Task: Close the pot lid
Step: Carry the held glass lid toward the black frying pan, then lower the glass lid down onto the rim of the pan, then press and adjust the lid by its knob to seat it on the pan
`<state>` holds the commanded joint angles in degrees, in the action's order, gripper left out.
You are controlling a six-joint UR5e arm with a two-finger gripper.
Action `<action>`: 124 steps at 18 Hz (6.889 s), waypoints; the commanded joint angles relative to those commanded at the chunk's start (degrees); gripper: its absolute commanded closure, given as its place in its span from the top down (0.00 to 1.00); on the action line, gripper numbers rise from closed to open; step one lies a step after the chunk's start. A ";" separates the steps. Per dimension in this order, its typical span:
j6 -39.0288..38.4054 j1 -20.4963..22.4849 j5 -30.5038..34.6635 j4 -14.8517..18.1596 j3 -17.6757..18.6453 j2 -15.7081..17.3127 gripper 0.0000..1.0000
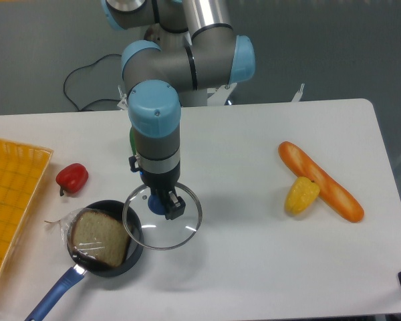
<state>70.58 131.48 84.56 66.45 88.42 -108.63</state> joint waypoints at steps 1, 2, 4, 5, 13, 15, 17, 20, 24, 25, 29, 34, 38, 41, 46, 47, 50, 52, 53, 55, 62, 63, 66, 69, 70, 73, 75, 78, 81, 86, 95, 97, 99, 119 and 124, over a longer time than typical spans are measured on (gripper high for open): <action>0.09 0.18 -0.70 -0.09 0.09 0.00 0.48; 0.09 0.09 -1.41 -0.09 0.52 -0.09 0.48; -0.26 0.09 -2.29 -0.18 0.27 0.00 0.48; -0.35 -0.08 -2.55 -0.09 0.00 0.00 0.48; -0.44 -0.35 -3.26 -0.09 0.00 -0.09 0.48; -0.61 -0.52 -4.74 -0.17 0.00 -0.35 0.48; -1.67 -0.70 -6.68 -0.18 0.00 -0.79 0.48; -2.11 -0.70 -9.49 -0.18 0.00 -1.49 0.48; -3.34 -1.14 -12.31 -0.35 -0.17 -1.76 0.48; -3.34 -1.14 -13.35 -0.70 -0.35 -1.84 0.48; -5.27 -1.84 -16.00 -1.05 -0.88 -2.02 0.48; -6.59 -3.33 -16.09 -1.14 -1.14 -3.07 0.48; -6.68 -4.21 -16.35 -1.23 -1.49 -3.69 0.48; -7.03 -5.00 -17.06 -1.14 -2.19 -4.57 0.48; -7.03 -5.88 -17.76 -0.79 -2.29 -5.10 0.48; -7.03 -5.88 -17.67 -0.79 -2.29 -5.10 0.48; -7.03 -5.97 -17.58 -0.62 -2.11 -5.10 0.48; -7.03 -5.97 -17.50 -0.62 -1.93 -5.10 0.48; -7.03 -6.06 -17.50 -0.62 -1.76 -5.10 0.48; -7.03 -6.15 -17.50 -0.62 -1.58 -5.10 0.48; -7.12 -6.23 -17.67 -0.70 -1.14 -5.01 0.49; -7.12 -6.32 -17.67 -0.70 -1.14 -5.10 0.49; -7.12 -6.85 -17.67 -0.79 -1.14 -5.27 0.49; -7.12 -7.03 -17.76 -0.88 -1.05 -5.62 0.49; -7.21 -7.29 -17.76 -0.97 -1.14 -5.71 0.49; -8.35 -7.38 -17.58 -1.05 -1.14 -5.97 0.49; -8.35 -7.38 -17.67 -1.05 -1.06 -5.98 0.49; -8.35 -7.38 -17.67 -1.14 -1.14 -6.15 0.49; -8.26 -7.38 -17.58 -1.23 -1.14 -6.59 0.49; -8.35 -7.47 -17.58 -1.41 -1.14 -7.03 0.49; -8.26 -7.47 -17.50 -1.41 -1.67 -7.73 0.49; -8.09 -7.47 -17.50 -1.41 -1.76 -7.73 0.49; -7.91 -7.38 -17.50 -1.41 -1.84 -7.82 0.49; -7.56 -7.20 -17.50 -1.49 -2.11 -8.61 0.50; -7.56 -7.20 -17.50 -1.49 -2.20 -8.79 0.51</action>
<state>63.02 124.28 67.06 64.95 86.22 -117.42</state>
